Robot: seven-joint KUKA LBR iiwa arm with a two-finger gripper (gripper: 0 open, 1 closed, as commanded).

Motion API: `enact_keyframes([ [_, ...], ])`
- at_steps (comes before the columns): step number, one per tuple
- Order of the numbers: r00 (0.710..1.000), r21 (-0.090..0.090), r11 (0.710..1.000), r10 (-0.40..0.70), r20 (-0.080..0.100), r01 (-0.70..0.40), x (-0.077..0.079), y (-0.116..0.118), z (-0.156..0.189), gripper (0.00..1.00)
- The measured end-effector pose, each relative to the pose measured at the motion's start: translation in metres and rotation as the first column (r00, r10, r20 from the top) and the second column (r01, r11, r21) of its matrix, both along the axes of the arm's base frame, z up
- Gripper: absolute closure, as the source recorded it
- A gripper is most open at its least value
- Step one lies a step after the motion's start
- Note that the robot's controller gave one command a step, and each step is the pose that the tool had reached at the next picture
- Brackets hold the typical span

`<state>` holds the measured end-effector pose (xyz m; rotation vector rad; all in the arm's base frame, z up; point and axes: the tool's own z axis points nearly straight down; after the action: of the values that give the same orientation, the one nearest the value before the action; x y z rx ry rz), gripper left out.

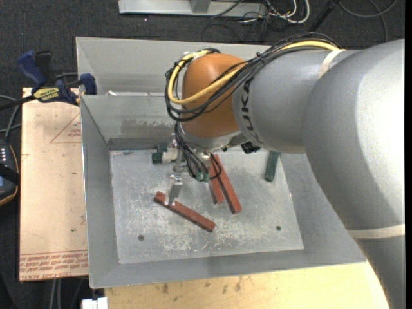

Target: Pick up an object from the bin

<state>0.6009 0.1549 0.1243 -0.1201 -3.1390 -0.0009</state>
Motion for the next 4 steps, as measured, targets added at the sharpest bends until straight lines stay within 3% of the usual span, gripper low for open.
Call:
enact_keyframes([
  [1, 0.999, 0.002, 0.999, 0.047, 0.005, -0.047, -0.019, -0.018, -0.035, 0.00],
  [2, 0.999, 0.002, 0.999, 0.051, 0.007, -0.052, -0.024, -0.022, -0.041, 1.00],
  [3, 0.999, 0.002, 0.999, 0.051, 0.007, -0.051, -0.024, -0.022, -0.041, 1.00],
  [4, 0.999, -0.001, 0.999, 0.049, -0.006, -0.049, -0.030, -0.022, 0.001, 1.00],
])
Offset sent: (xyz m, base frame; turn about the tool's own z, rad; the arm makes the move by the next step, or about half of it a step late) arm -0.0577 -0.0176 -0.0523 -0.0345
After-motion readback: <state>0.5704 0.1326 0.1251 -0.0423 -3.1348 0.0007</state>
